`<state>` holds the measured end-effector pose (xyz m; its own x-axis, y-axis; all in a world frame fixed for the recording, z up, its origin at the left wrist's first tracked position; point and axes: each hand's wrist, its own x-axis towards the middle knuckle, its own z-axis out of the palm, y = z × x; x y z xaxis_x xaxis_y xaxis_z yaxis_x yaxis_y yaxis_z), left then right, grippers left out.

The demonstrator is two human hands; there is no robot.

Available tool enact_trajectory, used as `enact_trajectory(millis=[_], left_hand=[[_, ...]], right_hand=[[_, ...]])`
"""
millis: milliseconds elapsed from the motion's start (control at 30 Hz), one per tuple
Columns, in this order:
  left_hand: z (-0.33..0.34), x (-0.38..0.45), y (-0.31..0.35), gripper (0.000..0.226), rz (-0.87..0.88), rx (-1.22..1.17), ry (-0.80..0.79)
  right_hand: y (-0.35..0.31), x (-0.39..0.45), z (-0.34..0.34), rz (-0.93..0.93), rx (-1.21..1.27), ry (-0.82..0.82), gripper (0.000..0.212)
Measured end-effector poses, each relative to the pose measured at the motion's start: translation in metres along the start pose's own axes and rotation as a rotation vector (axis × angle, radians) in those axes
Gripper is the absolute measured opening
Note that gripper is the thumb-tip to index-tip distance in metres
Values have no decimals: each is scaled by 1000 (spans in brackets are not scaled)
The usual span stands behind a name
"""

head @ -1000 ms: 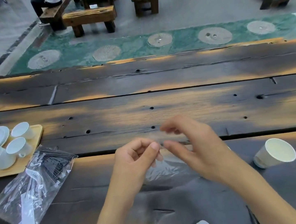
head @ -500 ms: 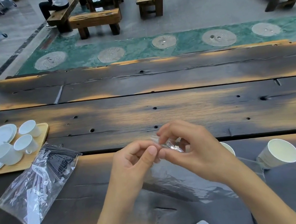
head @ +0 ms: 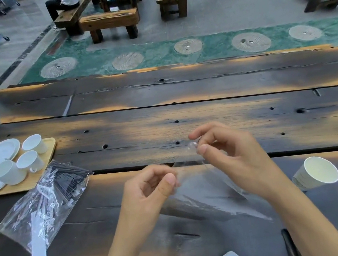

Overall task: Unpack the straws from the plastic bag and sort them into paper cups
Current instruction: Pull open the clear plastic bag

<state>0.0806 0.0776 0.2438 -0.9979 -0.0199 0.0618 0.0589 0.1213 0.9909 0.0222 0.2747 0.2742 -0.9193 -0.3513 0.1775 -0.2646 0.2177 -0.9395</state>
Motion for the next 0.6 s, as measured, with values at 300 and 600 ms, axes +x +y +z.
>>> enact_trajectory(millis=[300, 600], left_hand=[[22, 23, 19, 15, 86, 115, -92], [1, 31, 17, 17, 81, -161, 143]], right_hand=[[-4, -4, -8, -22, -175, -109, 13], [78, -35, -83, 246, 224, 262, 43]])
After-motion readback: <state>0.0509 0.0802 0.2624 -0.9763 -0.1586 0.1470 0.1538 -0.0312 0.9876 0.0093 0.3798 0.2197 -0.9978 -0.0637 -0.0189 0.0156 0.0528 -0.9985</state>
